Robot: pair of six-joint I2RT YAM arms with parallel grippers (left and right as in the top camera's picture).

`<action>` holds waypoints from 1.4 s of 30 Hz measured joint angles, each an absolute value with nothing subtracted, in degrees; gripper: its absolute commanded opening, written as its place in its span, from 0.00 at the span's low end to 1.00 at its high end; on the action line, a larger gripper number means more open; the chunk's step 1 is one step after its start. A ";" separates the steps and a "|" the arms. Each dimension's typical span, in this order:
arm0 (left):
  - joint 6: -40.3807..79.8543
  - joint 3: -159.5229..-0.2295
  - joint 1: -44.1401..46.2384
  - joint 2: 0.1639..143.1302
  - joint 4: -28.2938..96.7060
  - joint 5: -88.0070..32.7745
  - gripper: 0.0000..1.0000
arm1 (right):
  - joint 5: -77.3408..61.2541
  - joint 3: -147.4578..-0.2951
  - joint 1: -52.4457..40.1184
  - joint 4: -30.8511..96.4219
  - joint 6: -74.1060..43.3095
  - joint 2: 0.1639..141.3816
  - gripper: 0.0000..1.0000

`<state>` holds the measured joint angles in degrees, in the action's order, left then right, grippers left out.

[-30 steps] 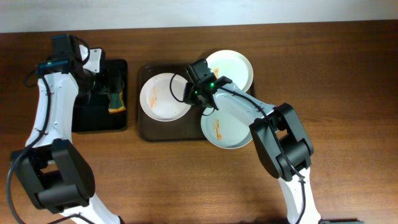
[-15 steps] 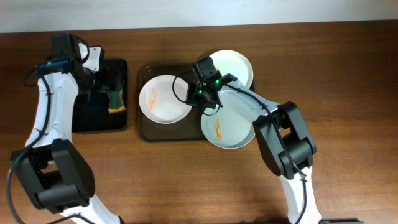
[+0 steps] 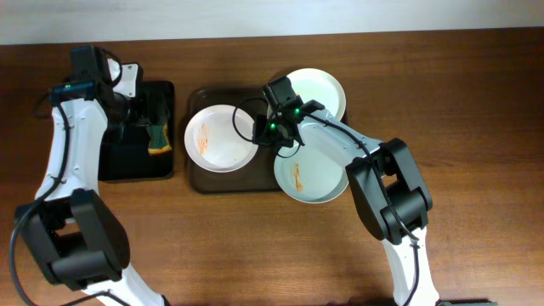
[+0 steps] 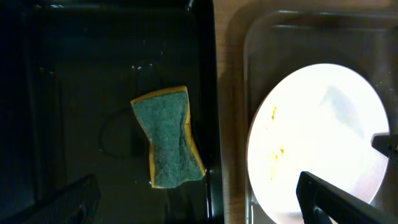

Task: Clean dirty plates on tray and stack at the side
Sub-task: 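Grasp the green-yellow sponge with the left gripper and lift it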

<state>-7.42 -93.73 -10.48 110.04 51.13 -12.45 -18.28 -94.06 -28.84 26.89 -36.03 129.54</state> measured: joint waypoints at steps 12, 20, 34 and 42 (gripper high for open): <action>-3.11 -93.80 -10.59 118.61 49.36 -11.20 0.50 | -18.28 -94.06 -28.84 26.96 -36.23 129.54 0.04; -3.46 -93.86 -10.59 123.79 49.17 -10.87 0.49 | -18.28 -94.06 -28.84 26.96 -36.27 129.54 0.04; -4.49 -93.89 -10.59 124.75 47.53 -10.63 0.01 | -18.28 -94.06 -28.84 26.96 -36.23 129.54 0.04; -4.49 -105.93 -10.59 125.84 61.34 -10.46 0.01 | -18.28 -94.06 -28.84 26.98 -36.23 129.54 0.04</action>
<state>-4.49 -105.93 -10.59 125.84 61.34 -10.46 -18.28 -94.06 -28.84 26.98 -36.23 129.54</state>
